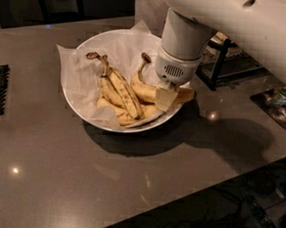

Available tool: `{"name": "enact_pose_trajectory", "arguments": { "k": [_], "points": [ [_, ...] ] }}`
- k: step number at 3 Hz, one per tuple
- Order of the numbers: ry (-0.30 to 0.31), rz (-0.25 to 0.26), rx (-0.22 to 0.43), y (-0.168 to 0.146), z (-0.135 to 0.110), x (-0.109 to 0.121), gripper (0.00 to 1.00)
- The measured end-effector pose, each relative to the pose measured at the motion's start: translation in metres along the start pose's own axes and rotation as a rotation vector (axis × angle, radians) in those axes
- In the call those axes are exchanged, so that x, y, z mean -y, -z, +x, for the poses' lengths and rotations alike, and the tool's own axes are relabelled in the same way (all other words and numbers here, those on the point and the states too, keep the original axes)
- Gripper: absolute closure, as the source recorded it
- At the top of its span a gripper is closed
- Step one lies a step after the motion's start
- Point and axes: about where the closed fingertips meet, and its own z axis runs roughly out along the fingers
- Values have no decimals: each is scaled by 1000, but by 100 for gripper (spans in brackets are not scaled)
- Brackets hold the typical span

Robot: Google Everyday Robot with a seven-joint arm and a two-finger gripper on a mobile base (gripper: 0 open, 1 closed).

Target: Pick banana from white bowl

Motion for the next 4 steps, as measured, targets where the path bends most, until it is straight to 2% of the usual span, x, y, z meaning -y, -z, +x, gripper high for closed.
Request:
{"name": "enact_pose_trajectory", "arguments": {
  "k": [1,2,3,4],
  "points": [
    [46,32,25,19,0,-7,100],
    [129,64,49,42,-6,-19,100],
    [235,81,143,66,-12,-34,100],
    [289,95,290,86,1,-36,100]
  ]
}}
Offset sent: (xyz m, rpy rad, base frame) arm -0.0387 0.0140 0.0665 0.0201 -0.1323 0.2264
